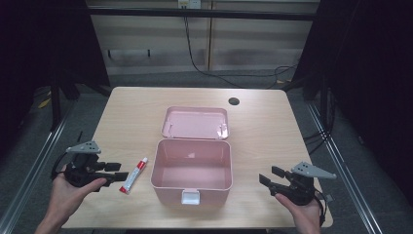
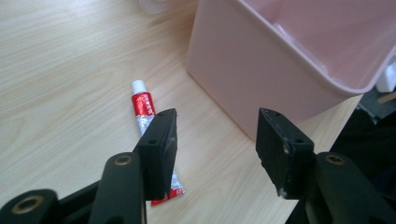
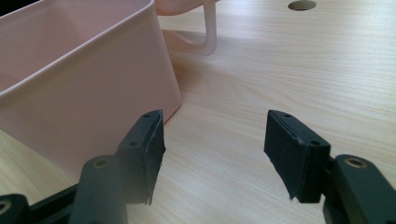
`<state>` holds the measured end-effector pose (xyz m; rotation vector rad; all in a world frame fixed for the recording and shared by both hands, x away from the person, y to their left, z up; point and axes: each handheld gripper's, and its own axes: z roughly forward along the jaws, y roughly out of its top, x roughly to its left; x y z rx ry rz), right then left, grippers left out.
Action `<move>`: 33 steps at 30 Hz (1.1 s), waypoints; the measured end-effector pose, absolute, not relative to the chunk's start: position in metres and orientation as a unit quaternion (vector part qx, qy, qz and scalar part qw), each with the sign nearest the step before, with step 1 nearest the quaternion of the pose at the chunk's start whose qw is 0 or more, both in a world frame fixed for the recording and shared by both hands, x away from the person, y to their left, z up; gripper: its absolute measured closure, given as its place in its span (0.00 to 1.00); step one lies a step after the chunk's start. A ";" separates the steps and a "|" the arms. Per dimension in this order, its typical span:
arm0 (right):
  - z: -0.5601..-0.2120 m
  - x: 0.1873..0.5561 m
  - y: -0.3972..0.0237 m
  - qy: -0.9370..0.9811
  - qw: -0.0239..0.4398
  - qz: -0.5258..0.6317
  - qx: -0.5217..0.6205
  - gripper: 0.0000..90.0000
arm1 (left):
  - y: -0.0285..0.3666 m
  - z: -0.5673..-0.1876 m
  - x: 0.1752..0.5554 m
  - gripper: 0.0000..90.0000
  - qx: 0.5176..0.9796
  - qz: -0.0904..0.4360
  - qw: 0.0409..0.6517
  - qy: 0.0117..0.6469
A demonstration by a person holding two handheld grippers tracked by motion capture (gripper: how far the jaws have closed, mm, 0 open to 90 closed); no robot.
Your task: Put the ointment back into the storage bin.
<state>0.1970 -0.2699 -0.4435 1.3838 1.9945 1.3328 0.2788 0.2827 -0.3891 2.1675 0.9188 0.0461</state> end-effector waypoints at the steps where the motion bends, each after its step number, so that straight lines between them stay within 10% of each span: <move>1: -0.443 0.197 -0.270 0.708 0.184 0.474 0.490 0.42 | 0.282 -0.389 0.280 0.55 0.852 0.016 0.380 0.358; 33: -0.445 0.198 -0.269 0.712 0.182 0.463 0.495 0.42 | 0.255 -0.393 0.326 0.47 0.890 -0.043 0.274 0.363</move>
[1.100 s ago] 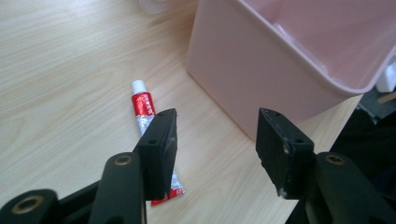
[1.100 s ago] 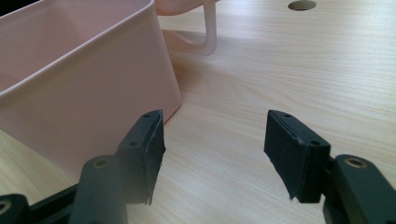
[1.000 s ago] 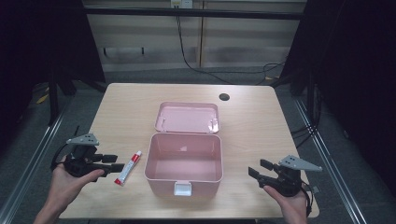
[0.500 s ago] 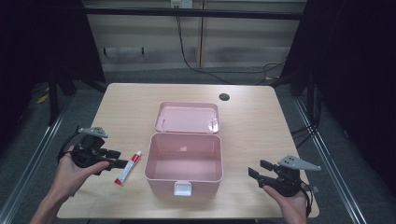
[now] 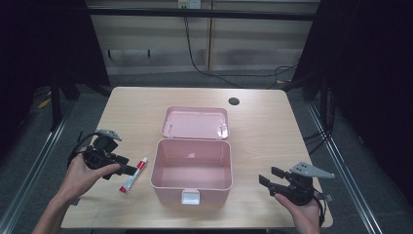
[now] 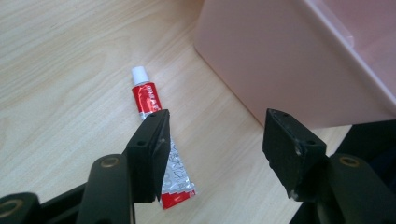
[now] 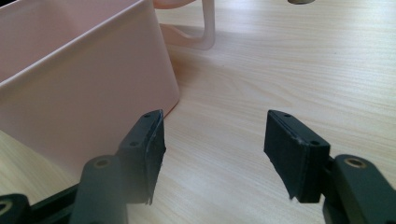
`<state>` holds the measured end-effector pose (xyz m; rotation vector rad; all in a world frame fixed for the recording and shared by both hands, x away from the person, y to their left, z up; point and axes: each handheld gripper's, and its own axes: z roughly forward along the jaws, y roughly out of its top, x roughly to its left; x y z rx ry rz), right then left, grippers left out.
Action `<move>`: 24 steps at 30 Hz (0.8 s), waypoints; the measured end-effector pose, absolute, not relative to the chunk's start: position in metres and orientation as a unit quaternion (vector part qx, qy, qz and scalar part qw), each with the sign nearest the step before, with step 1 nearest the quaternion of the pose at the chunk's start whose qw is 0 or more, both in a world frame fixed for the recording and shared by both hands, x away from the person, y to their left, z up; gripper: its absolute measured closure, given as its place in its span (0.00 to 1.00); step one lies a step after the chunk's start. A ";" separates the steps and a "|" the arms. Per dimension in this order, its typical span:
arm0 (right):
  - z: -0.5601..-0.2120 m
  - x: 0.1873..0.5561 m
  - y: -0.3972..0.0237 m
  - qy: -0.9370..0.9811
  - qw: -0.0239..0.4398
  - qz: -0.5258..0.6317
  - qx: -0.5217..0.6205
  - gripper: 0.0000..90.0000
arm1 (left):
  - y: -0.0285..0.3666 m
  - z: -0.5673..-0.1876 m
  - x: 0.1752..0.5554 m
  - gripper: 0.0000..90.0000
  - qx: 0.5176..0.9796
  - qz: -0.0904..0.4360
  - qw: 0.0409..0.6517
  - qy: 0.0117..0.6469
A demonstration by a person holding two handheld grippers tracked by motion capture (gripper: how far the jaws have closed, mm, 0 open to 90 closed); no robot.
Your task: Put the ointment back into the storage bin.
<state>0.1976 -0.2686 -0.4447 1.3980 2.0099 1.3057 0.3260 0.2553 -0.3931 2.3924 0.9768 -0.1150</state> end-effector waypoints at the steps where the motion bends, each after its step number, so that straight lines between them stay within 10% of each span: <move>1: -0.445 0.198 -0.269 0.712 0.182 0.463 0.495 0.42 | 0.255 -0.393 0.326 0.47 0.890 -0.043 0.274 0.363; 24: -0.447 0.199 -0.265 0.722 0.167 0.460 0.489 0.42 | 0.250 -0.423 0.350 0.60 0.904 -0.071 0.204 0.369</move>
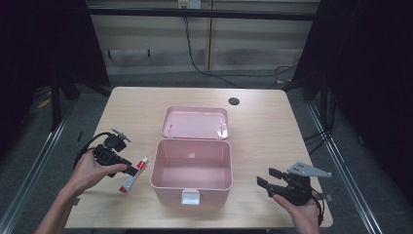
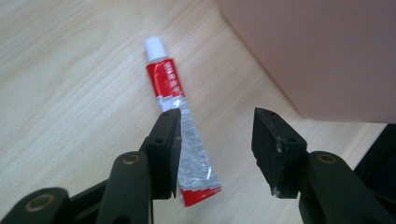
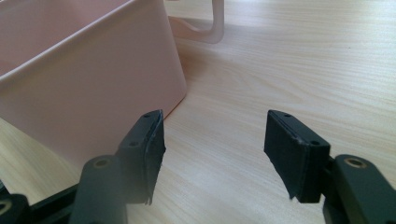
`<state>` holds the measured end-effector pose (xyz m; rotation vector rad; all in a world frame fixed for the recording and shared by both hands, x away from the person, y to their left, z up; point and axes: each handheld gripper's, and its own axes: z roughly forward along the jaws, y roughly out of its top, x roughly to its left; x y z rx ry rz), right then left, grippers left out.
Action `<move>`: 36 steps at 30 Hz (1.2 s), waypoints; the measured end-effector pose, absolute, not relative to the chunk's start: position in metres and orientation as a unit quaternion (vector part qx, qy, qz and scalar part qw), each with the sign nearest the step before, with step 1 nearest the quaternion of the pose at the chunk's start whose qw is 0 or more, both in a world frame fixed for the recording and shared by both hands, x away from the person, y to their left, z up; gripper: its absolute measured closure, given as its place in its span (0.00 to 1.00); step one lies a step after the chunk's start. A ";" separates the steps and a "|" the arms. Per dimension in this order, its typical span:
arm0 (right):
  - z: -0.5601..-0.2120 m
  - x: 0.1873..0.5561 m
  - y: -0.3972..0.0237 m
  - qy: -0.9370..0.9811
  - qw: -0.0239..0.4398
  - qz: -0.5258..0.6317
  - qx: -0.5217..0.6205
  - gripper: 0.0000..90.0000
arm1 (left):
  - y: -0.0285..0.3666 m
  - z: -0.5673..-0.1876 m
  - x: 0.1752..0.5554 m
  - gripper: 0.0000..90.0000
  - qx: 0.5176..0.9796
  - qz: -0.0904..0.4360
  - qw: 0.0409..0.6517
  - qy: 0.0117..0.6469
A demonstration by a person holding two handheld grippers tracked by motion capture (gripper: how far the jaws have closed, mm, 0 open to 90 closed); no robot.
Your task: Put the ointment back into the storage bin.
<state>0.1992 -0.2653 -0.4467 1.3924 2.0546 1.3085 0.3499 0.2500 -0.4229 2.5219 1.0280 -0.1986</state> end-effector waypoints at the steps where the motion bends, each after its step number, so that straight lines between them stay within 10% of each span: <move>1: -0.447 0.199 -0.265 0.723 0.168 0.460 0.487 0.42 | 0.252 -0.425 0.351 0.61 0.902 -0.074 0.205 0.373; 36: -0.448 0.200 -0.266 0.724 0.168 0.456 0.491 0.42 | 0.238 -0.460 0.365 0.72 0.909 -0.077 0.165 0.375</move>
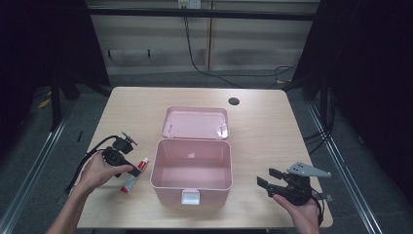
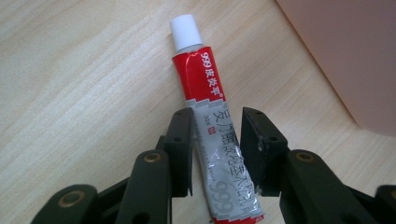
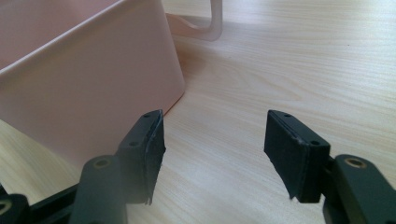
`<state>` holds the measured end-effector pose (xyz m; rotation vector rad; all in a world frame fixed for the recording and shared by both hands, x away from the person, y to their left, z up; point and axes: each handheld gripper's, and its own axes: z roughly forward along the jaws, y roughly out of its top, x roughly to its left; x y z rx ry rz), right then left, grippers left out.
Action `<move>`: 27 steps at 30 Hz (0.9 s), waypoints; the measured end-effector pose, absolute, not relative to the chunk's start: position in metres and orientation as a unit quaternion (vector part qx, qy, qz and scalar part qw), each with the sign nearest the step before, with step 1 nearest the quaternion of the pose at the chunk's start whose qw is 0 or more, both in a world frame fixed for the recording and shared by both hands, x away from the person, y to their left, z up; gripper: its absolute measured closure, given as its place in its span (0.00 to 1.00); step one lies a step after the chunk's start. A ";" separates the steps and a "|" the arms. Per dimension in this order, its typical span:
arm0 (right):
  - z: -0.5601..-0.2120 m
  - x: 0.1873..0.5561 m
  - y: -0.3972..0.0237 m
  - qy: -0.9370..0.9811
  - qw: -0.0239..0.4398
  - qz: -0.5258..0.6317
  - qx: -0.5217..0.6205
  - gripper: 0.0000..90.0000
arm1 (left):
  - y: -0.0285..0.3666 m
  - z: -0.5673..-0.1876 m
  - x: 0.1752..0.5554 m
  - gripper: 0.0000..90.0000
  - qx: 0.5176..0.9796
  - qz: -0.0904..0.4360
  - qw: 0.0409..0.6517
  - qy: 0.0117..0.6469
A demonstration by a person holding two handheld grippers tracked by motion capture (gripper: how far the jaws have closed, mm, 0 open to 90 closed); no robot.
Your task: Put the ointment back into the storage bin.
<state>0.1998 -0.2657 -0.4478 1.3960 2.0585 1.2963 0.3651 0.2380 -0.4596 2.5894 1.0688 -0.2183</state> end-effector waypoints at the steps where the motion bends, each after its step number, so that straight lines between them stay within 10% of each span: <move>1: -0.448 0.200 -0.266 0.723 0.167 0.457 0.491 0.42 | 0.238 -0.460 0.365 0.72 0.911 -0.076 0.159 0.372; 27: -0.448 0.200 -0.266 0.720 0.159 0.463 0.492 0.42 | 0.218 -0.465 0.358 0.79 0.940 -0.033 0.089 0.328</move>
